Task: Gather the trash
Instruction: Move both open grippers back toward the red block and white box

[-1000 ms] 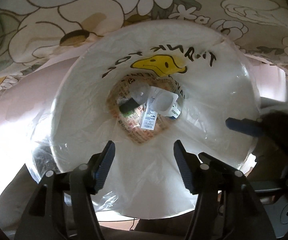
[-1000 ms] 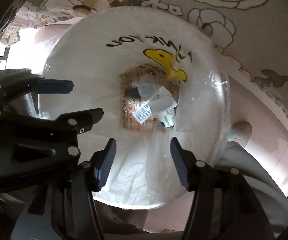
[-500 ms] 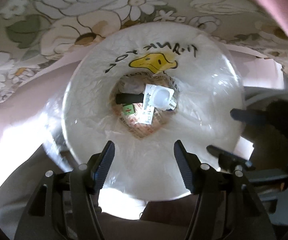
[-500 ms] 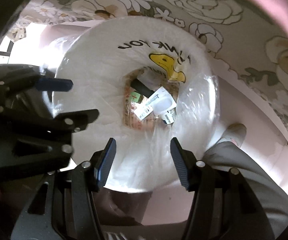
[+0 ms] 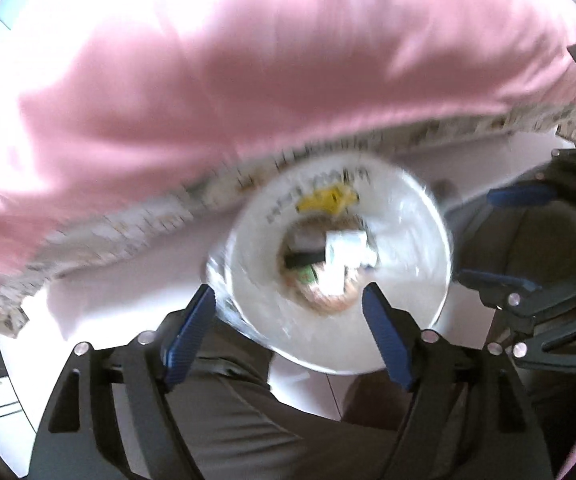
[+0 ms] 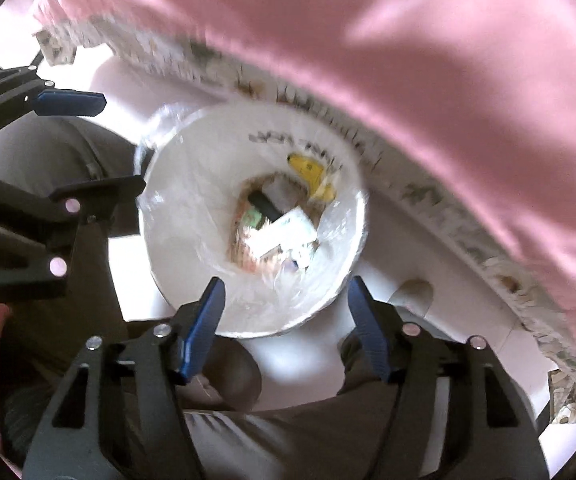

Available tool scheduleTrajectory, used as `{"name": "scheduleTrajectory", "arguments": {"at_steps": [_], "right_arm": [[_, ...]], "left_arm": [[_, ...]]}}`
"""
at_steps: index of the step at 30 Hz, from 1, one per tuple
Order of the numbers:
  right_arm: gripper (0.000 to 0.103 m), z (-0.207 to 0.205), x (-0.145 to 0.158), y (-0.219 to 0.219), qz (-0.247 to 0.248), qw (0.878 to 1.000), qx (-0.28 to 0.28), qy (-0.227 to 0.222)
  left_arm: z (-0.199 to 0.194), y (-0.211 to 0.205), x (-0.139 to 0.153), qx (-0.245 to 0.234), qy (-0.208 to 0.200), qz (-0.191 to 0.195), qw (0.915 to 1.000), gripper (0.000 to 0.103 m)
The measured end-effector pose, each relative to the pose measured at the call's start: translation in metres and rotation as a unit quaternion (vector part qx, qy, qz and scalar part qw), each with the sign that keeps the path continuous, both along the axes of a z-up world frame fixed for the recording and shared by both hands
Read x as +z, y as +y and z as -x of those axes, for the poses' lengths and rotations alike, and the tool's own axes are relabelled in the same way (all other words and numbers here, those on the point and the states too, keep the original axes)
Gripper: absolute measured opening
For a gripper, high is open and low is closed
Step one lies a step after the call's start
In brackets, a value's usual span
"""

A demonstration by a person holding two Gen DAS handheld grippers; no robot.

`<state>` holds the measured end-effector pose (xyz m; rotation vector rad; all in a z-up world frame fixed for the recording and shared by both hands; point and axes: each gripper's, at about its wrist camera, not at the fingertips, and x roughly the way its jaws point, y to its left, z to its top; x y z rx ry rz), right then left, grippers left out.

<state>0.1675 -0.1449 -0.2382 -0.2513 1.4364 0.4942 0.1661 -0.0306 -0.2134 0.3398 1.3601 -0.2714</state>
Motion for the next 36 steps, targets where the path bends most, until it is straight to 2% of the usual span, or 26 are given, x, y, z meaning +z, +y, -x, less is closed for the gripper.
{"name": "scheduleTrajectory", "arguments": {"at_steps": [7,13,15,26,36], "right_arm": [[0.068,-0.011,0.076,-0.024,-0.032,0.997,-0.028,-0.068],[0.07,-0.026,0.139,-0.039,-0.037,0.989,-0.039,-0.136],[0.07,-0.033,0.157,-0.045,-0.041,0.986,-0.043,-0.156],[0.074,-0.078,0.231,-0.069,-0.062,0.968,-0.054,-0.235],[0.075,-0.155,0.257,-0.073,-0.063,0.958,-0.043,-0.276]], "left_arm": [[-0.014,-0.006,0.078,0.0,-0.087,0.02,0.996,0.082],[-0.027,-0.012,0.126,-0.008,-0.134,0.04,0.9901,0.085],[-0.032,-0.015,0.138,-0.011,-0.152,0.031,0.9878,0.086],[-0.079,-0.031,0.183,-0.018,-0.196,0.035,0.9799,0.087],[-0.155,-0.033,0.203,-0.017,-0.213,0.053,0.9755,0.087]]}}
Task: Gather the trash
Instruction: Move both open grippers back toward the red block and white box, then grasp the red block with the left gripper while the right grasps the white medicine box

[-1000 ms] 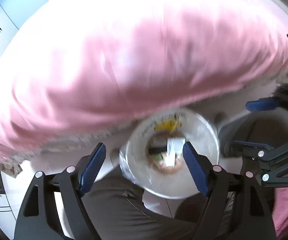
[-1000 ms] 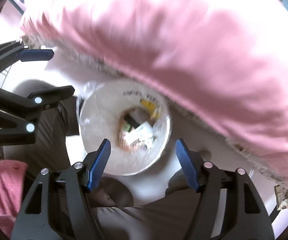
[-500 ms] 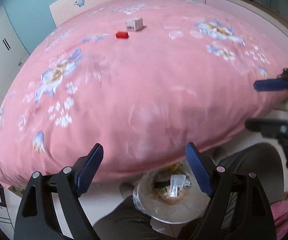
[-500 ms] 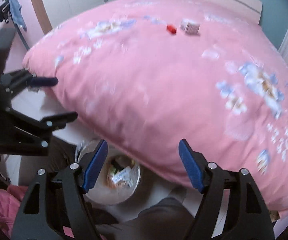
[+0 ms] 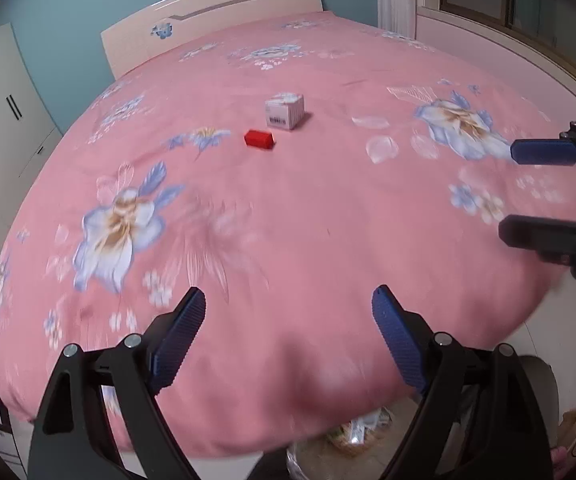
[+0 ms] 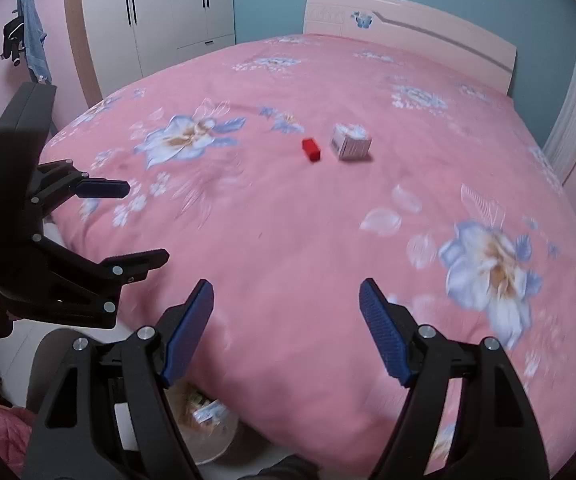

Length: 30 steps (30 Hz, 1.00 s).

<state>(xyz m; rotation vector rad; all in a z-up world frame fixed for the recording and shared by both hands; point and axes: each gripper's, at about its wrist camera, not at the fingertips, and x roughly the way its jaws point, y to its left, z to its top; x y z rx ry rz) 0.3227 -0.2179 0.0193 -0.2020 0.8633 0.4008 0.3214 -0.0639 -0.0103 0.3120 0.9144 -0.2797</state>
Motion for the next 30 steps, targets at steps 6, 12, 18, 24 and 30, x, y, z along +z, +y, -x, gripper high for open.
{"name": "scheduleTrajectory", "arguments": {"at_steps": [6,12,18,24,30], "right_arm": [[0.075,-0.06,-0.008,0.003,0.012,1.0,-0.001,-0.006],[0.075,-0.125,-0.03,0.005,0.018,1.0,-0.006,-0.001],[0.075,-0.198,-0.058,0.003,0.006,1.0,-0.012,0.021],[0.075,-0.265,-0.082,0.005,-0.019,0.999,-0.011,0.037],[0.075,-0.316,-0.104,0.016,-0.027,0.999,-0.003,0.047]], "left_arm": [[-0.062,-0.006,-0.011,-0.013,0.004,0.0,0.9999,0.088],[-0.121,-0.008,-0.03,-0.026,0.01,0.013,0.9995,0.088],[-0.178,-0.009,-0.051,-0.031,0.021,0.033,0.9988,0.088],[-0.227,-0.017,-0.071,-0.046,0.026,0.043,0.9977,0.088],[-0.257,-0.023,-0.084,-0.055,0.031,0.052,0.9967,0.088]]}}
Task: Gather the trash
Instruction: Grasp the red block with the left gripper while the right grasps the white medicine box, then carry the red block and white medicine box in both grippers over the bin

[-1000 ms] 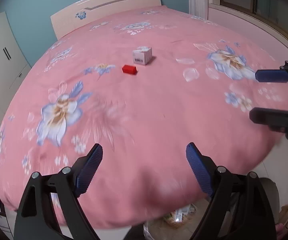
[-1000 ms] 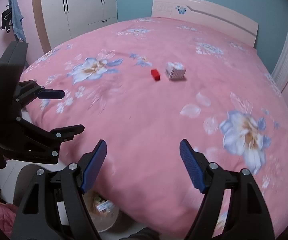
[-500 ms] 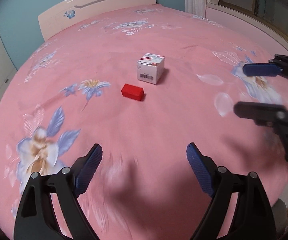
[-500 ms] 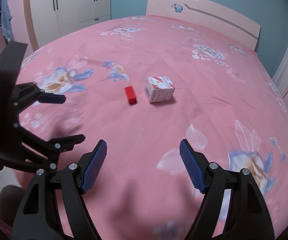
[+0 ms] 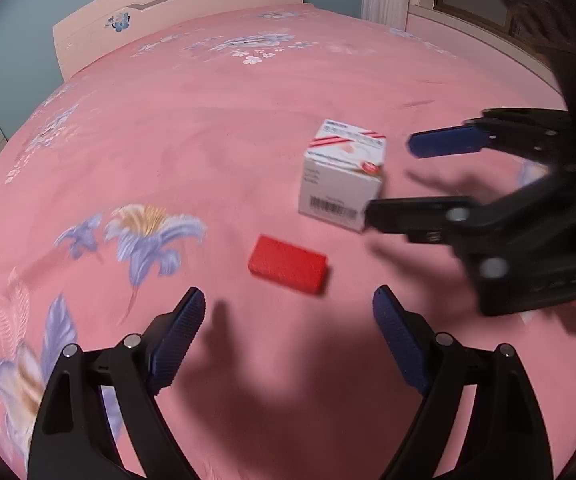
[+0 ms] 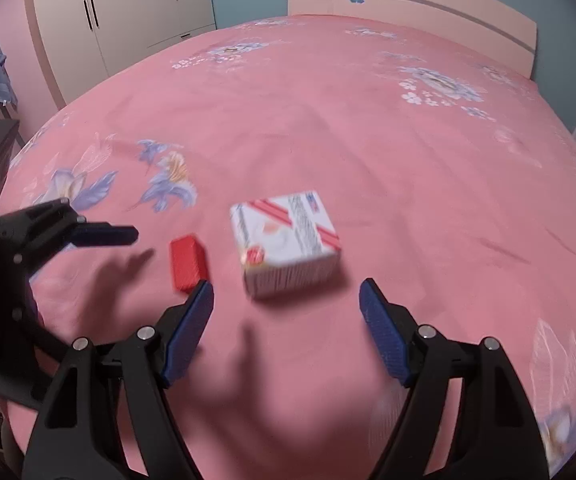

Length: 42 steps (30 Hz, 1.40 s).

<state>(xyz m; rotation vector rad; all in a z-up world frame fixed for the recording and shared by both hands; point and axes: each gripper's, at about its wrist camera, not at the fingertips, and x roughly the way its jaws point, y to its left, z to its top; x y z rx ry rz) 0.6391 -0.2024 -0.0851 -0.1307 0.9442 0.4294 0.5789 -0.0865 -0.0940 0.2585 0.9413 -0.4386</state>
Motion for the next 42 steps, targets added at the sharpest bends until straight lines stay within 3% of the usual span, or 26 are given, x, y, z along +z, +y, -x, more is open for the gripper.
{"name": "scheduleTrajectory", "arguments": {"at_steps": [6,7,8,9,15,21,32,42], "right_arm": [[0.074,-0.034,-0.021,0.01,-0.013,1.0,0.004,0.023],[0.07,-0.036,-0.023,0.01,-0.014,1.0,0.006,0.024],[0.058,-0.039,-0.026,0.011,-0.016,0.999,0.007,0.028],[0.055,-0.041,-0.027,0.011,-0.018,0.999,0.005,0.03],[0.055,-0.038,-0.021,0.007,-0.026,0.999,-0.006,0.022],[0.055,-0.021,0.005,0.0,-0.021,1.0,-0.014,0.005],[0.055,0.049,0.081,-0.016,-0.006,0.999,-0.026,-0.034],[0.055,0.158,0.171,-0.012,0.019,0.995,-0.022,-0.091]], "left_arm": [[-0.021,-0.004,-0.012,-0.005,0.013,0.014,0.9998,0.062],[-0.022,-0.004,-0.012,-0.006,0.012,0.019,0.9997,0.06],[-0.024,-0.004,-0.012,-0.007,0.014,0.025,0.9996,0.051],[-0.024,-0.004,-0.012,-0.009,0.016,0.03,0.9994,0.045],[-0.022,-0.001,-0.011,-0.009,0.02,0.04,0.999,0.045],[-0.008,0.0,0.002,-0.004,0.012,0.032,0.9994,0.045],[0.053,0.007,0.087,0.02,-0.036,0.006,0.9991,0.045],[0.144,0.022,0.177,0.047,-0.094,-0.008,0.9944,0.045]]}}
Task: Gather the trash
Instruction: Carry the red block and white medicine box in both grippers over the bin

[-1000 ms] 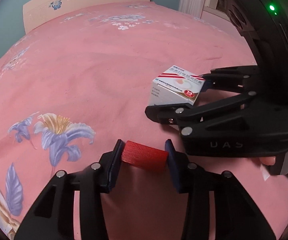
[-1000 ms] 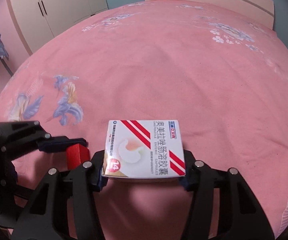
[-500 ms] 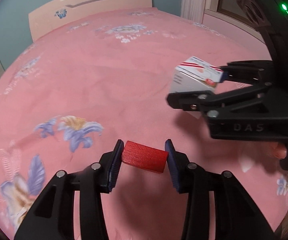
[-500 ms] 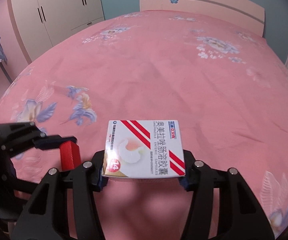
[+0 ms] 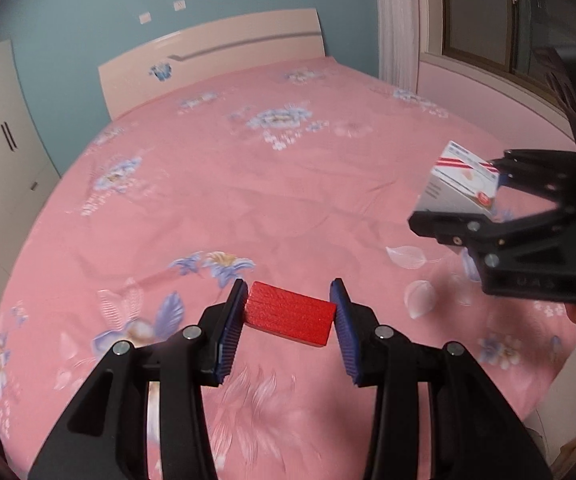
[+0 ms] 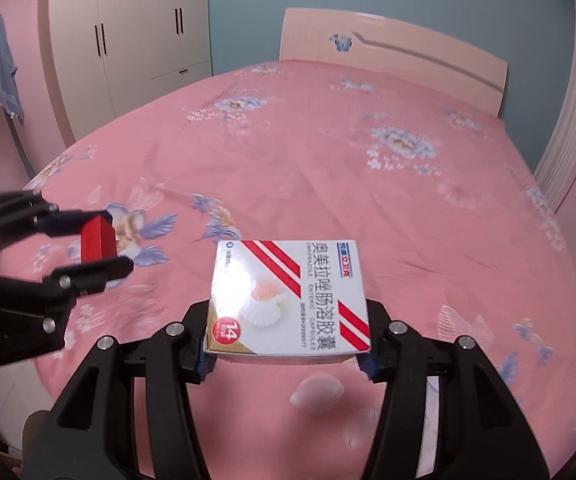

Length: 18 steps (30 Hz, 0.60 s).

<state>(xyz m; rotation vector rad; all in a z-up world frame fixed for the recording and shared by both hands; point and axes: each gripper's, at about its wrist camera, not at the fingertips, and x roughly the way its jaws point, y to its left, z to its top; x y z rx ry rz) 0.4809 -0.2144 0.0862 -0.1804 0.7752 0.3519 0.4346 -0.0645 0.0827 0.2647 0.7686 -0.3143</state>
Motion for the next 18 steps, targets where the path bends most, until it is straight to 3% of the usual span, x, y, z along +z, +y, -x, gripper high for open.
{"name": "scheduleTrajectory", "arguments": {"at_steps": [8,18], "right_arm": [[0.055,0.082,0.051,0.01,0.021,0.999,0.004,-0.036],[0.055,0.165,0.102,0.024,0.033,0.996,0.012,-0.076]], "left_arm": [[0.065,0.009,0.054,0.018,-0.035,-0.005,0.9992,0.045],[0.141,0.025,0.097,0.025,-0.076,-0.014,0.9967,0.045]]}}
